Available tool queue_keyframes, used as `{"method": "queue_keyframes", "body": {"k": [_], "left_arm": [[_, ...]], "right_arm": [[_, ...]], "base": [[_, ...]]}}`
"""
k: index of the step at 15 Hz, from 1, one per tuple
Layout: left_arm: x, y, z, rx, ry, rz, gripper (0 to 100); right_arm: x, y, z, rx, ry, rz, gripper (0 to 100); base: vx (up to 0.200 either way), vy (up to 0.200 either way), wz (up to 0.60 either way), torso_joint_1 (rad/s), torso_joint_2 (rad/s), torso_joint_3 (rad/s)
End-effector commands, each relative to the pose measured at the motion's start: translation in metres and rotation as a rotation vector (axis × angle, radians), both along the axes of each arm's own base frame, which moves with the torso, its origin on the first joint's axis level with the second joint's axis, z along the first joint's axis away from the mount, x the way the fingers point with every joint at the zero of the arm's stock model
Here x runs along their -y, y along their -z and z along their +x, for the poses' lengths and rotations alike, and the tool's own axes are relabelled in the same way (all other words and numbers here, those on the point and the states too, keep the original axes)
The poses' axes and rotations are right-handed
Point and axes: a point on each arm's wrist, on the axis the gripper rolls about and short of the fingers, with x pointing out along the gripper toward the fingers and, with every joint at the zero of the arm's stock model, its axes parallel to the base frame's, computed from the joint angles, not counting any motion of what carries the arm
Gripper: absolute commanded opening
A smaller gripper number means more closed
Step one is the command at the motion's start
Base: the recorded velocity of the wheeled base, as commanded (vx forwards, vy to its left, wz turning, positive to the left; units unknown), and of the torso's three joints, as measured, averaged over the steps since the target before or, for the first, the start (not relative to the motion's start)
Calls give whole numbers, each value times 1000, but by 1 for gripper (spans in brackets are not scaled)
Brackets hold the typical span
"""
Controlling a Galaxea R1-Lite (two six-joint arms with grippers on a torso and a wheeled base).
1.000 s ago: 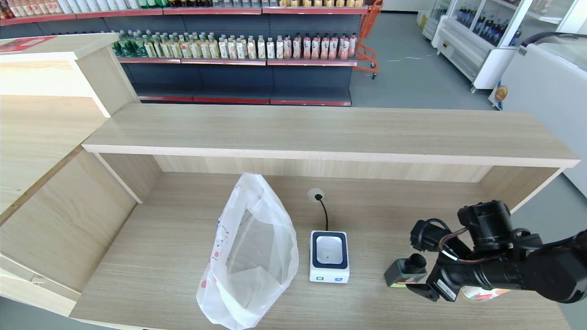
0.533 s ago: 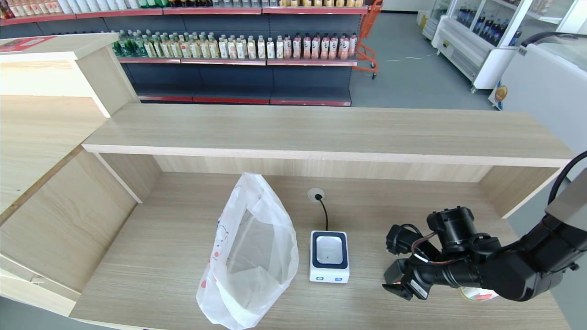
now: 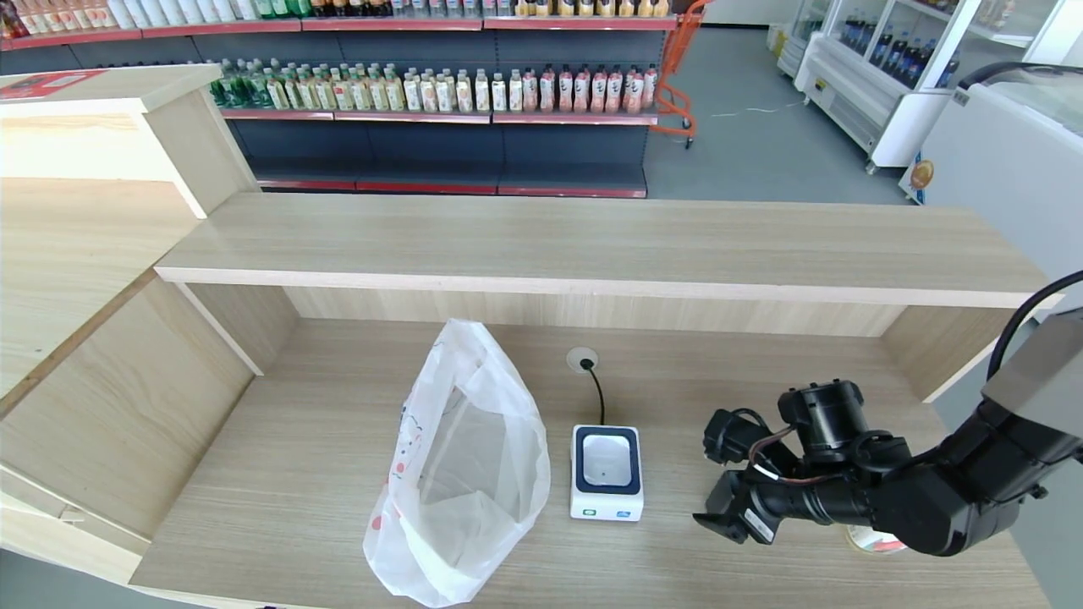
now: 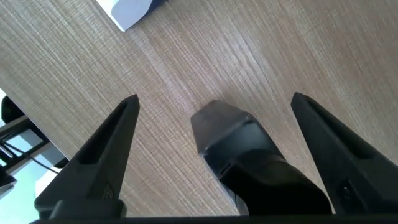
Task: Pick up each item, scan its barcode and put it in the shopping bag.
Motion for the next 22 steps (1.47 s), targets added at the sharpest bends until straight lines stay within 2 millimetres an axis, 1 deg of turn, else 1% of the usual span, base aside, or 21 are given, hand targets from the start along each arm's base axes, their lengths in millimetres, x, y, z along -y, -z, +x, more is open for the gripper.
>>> {"method": "queue_keyframes", "body": {"k": [1, 5, 8, 10, 11, 12, 13, 14, 15, 16, 17, 18, 19, 20, 22], "left_arm": [[0, 0, 0, 1, 1, -1, 100], [0, 0, 0, 1, 1, -1, 100], [0, 0, 0, 1, 1, -1, 100], [0, 0, 0, 1, 1, -1, 100], [0, 0, 0, 1, 1, -1, 100], [0, 0, 0, 1, 1, -1, 100], [0, 0, 0, 1, 1, -1, 100], [0, 0, 0, 1, 1, -1, 100], [0, 0, 0, 1, 1, -1, 100], [0, 0, 0, 1, -1, -1, 100], [0, 0, 0, 1, 1, -1, 100], [0, 0, 0, 1, 1, -1, 100], [0, 0, 0, 1, 1, -1, 100], [0, 0, 0, 1, 1, -1, 100], [0, 0, 0, 1, -1, -1, 100]], "right_arm": [[-1, 6, 2, -12, 0, -4, 0], [0, 10, 0, -20, 1, -8, 0], [0, 3, 1, 13, 12, 16, 0], [-1, -14, 3, 56, 59, 85, 0], [0, -30, 2, 72, 116, 157, 0], [0, -40, 0, 77, 149, 204, 0], [7, -62, -10, 101, 235, 296, 0], [19, -76, -24, 158, 279, 274, 0], [30, -85, -38, 236, 300, 200, 0], [44, -92, -49, 333, 278, 100, 0], [53, -96, -55, 401, 244, 18, 0], [58, -103, -57, 484, 178, -67, 0], [59, -107, -57, 529, 117, -76, 0], [61, -110, -56, 578, 34, -78, 0], [80, -117, -58, 716, -194, -194, 0]], "base": [[0, 0, 0, 0, 0, 0], [0, 0, 0, 0, 0, 0], [0, 0, 0, 0, 0, 0], [0, 0, 0, 0, 0, 0], [0, 0, 0, 0, 0, 0], [0, 0, 0, 0, 0, 0], [0, 0, 0, 0, 0, 0], [0, 0, 0, 0, 0, 0], [0, 0, 0, 0, 0, 0], [0, 0, 0, 0, 0, 0], [0, 0, 0, 0, 0, 0], [0, 0, 0, 0, 0, 0], [0, 0, 0, 0, 0, 0], [0, 0, 0, 0, 0, 0], [0, 0, 0, 0, 0, 0]]}}
